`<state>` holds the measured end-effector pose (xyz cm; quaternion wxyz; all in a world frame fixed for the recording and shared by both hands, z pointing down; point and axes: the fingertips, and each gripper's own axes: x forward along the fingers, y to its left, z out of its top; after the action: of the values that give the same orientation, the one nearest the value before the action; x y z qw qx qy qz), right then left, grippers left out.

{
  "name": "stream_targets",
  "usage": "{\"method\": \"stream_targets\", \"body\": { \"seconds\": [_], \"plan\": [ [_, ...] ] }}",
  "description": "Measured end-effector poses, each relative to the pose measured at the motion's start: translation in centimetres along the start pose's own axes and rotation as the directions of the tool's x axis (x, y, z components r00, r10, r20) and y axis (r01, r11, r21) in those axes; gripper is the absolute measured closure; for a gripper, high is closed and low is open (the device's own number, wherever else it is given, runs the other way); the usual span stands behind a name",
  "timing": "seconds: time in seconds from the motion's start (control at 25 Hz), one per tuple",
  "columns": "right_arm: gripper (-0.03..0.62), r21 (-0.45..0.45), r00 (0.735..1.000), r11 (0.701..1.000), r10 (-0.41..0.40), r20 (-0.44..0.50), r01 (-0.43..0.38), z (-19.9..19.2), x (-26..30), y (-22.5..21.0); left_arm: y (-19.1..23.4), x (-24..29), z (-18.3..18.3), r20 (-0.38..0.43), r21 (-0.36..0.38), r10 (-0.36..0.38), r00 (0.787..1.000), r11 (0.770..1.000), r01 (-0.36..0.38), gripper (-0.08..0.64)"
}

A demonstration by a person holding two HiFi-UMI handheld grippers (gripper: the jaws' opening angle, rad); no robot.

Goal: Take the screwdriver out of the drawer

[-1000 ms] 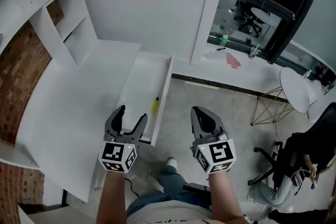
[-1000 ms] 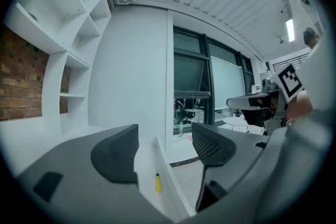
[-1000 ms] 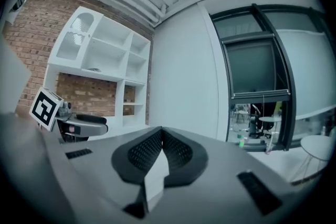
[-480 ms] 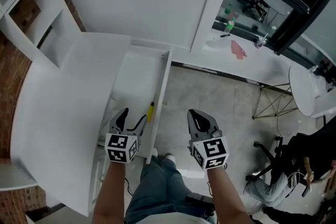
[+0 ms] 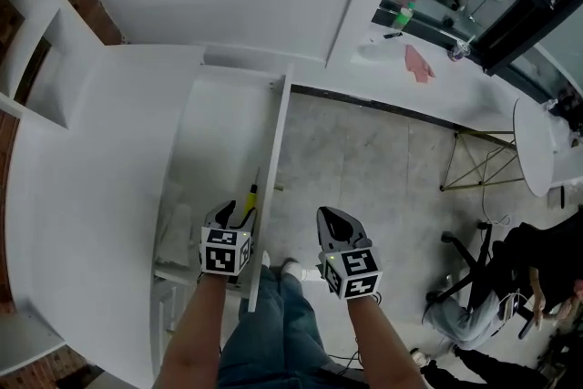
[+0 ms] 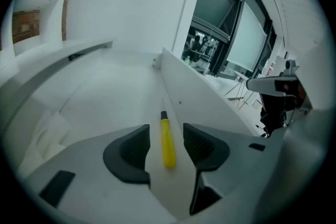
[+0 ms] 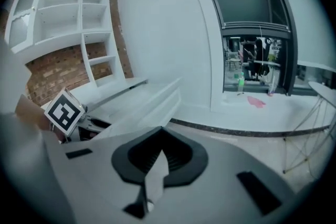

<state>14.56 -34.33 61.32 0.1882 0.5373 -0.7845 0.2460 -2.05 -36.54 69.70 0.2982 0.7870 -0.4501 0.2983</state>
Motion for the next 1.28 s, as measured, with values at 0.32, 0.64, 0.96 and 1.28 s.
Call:
{"method": "stream_targets", "body": {
  "seconds": [0.32, 0.64, 0.96, 1.28],
  "plan": [
    [0.580, 0.025, 0.999, 1.000, -0.013, -0.047, 0.014, -2.0, 1.0, -1.3, 0.5, 3.1, -2.9, -0.133, 0.033, 0.037, 0.990, 0.999, -0.033, 0.456],
    [0.580, 0.001, 1.000, 1.000, -0.008, -0.030, 0.008, 0.1, 0.6, -0.8, 0.9, 1.1, -0.8, -0.083, -0.006, 0.018, 0.996, 1.000, -0.018, 0.472],
    [0.580, -0.051, 0.997, 0.999, 0.008, 0.078, -0.004, 7.3, -2.3, 0.6, 1.2, -5.9, 6.5, 0.094, 0.018, 0.040, 0.995, 0.999, -0.042, 0.472],
    [0.580, -0.074, 0.986, 0.997, 0.046, 0.160, -0.035, 11.8, -4.0, 2.5, 3.7, -11.6, 10.1, 0.198, -0.010, 0.123, 0.972, 0.992, -0.124, 0.472]
  ]
}}
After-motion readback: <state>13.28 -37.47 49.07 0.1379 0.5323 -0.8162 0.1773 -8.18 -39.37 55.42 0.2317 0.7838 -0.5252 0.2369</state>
